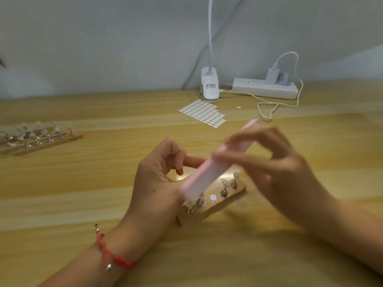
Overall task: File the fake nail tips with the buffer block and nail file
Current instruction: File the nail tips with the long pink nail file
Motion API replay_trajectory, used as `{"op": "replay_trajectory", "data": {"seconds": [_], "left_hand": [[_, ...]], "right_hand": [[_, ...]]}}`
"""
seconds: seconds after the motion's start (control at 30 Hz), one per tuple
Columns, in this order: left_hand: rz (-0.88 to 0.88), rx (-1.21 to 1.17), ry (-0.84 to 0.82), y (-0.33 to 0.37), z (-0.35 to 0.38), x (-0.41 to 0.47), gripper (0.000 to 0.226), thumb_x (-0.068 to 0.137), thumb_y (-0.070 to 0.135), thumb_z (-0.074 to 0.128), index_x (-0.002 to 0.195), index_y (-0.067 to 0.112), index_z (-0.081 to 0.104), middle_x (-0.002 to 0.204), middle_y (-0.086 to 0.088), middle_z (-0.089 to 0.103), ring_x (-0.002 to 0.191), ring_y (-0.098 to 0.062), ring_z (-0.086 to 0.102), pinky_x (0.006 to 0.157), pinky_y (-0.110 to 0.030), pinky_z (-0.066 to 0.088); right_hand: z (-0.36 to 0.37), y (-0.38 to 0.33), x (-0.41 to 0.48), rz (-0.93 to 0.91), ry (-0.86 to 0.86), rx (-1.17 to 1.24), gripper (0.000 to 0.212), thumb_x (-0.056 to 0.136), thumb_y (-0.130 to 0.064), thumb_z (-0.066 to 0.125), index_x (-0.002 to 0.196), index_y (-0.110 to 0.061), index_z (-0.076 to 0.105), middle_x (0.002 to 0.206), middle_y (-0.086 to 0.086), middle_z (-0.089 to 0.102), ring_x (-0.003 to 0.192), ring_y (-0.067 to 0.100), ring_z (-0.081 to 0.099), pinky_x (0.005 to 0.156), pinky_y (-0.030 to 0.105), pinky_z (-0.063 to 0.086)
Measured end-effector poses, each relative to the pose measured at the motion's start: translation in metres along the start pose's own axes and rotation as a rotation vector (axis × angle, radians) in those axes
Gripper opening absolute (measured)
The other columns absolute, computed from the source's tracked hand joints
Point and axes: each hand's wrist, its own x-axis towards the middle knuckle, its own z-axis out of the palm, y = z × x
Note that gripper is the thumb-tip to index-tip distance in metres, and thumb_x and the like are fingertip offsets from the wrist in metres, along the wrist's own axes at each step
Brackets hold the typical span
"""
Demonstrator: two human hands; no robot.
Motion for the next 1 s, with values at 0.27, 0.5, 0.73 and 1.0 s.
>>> {"op": "replay_trajectory", "data": {"seconds": [0.27,0.5,0.73,1.0], "left_hand": [[-0.093,-0.077,-0.041,0.003,0.001,0.001,0.042,0.071,0.018,0.076,0.08,0.016,0.036,0.084,0.0,0.076,0.086,-0.02,0.071,0.086,-0.044,0.052],[-0.268,-0.355,-0.109,0.007,0.0,0.004,0.032,0.075,0.009,0.065,0.082,0.012,0.034,0.086,-0.009,0.075,0.075,-0.013,0.07,0.06,-0.017,0.051],[-0.384,-0.517,-0.164,0.005,-0.003,0.004,0.051,0.066,0.016,0.08,0.086,0.016,0.033,0.09,-0.01,0.075,0.069,-0.015,0.069,0.056,-0.02,0.052],[-0.448,-0.633,-0.202,0.007,-0.004,0.005,0.044,0.07,0.004,0.072,0.087,0.017,0.033,0.074,-0.006,0.073,0.058,-0.014,0.068,0.051,-0.019,0.05]], "right_hand": [[-0.018,0.039,-0.002,0.19,0.111,-0.045,0.048,0.085,0.001,0.068,0.128,-0.017,0.054,0.114,0.008,0.059,0.106,0.027,0.054,0.094,0.042,0.05],[-0.002,0.009,-0.004,-0.148,-0.066,-0.008,0.048,0.086,0.015,0.063,0.119,-0.02,0.063,0.11,0.019,0.065,0.111,0.028,0.054,0.111,0.053,0.037],[0.0,-0.005,-0.005,-0.261,0.006,-0.039,0.039,0.093,0.001,0.066,0.12,-0.026,0.064,0.117,0.007,0.058,0.114,0.023,0.054,0.109,0.062,0.035],[-0.002,-0.009,-0.004,-0.266,0.02,-0.083,0.035,0.091,-0.001,0.07,0.116,-0.025,0.066,0.107,0.011,0.071,0.109,0.023,0.056,0.104,0.067,0.037]]}}
